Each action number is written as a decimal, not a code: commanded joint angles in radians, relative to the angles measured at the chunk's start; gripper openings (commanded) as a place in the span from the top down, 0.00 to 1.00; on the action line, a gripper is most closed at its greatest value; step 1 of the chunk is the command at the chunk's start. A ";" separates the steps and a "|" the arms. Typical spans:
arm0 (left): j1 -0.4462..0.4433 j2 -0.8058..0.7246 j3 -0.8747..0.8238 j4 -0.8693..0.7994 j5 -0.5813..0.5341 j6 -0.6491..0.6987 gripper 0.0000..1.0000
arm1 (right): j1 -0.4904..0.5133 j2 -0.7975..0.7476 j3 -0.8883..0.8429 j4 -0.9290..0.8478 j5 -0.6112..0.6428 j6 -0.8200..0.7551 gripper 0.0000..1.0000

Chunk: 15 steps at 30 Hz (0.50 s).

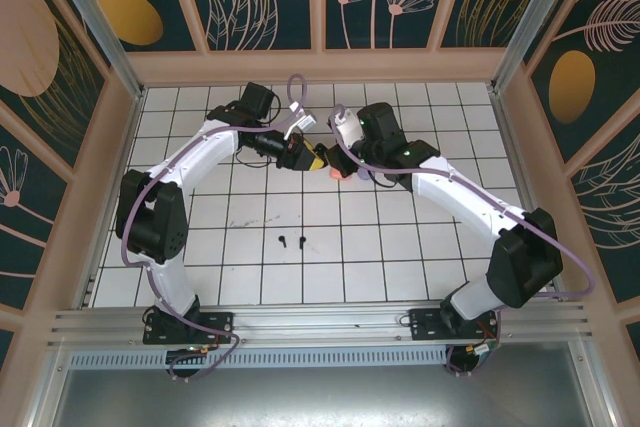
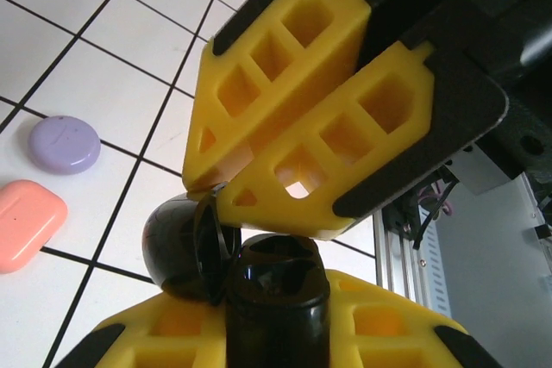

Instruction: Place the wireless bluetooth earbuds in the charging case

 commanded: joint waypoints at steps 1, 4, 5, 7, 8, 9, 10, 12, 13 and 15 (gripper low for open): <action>-0.004 -0.018 -0.035 0.080 0.016 -0.020 0.97 | 0.006 -0.016 0.048 0.011 0.000 0.032 0.73; 0.010 -0.046 -0.087 0.166 0.000 -0.066 1.00 | -0.009 -0.054 0.052 -0.012 -0.008 0.037 0.65; 0.022 -0.057 -0.108 0.203 -0.001 -0.093 1.00 | -0.016 -0.069 0.053 -0.026 -0.012 0.037 0.64; 0.046 -0.081 -0.154 0.285 0.000 -0.144 1.00 | -0.025 -0.097 0.053 -0.054 -0.019 0.037 0.62; 0.061 -0.099 -0.187 0.346 -0.001 -0.183 1.00 | -0.027 -0.114 0.049 -0.067 -0.026 0.039 0.61; 0.075 -0.118 -0.220 0.389 -0.007 -0.216 1.00 | -0.028 -0.126 0.043 -0.076 -0.028 0.042 0.60; 0.091 -0.127 -0.258 0.464 -0.020 -0.263 1.00 | -0.027 -0.143 0.034 -0.081 -0.033 0.050 0.58; 0.116 -0.193 -0.325 0.590 -0.060 -0.343 1.00 | -0.027 -0.169 0.010 -0.089 -0.054 0.072 0.55; 0.126 -0.213 -0.354 0.644 -0.083 -0.371 1.00 | -0.025 -0.179 -0.008 -0.090 -0.069 0.088 0.53; 0.138 -0.251 -0.404 0.735 -0.156 -0.426 1.00 | -0.014 -0.191 -0.043 -0.082 -0.090 0.123 0.48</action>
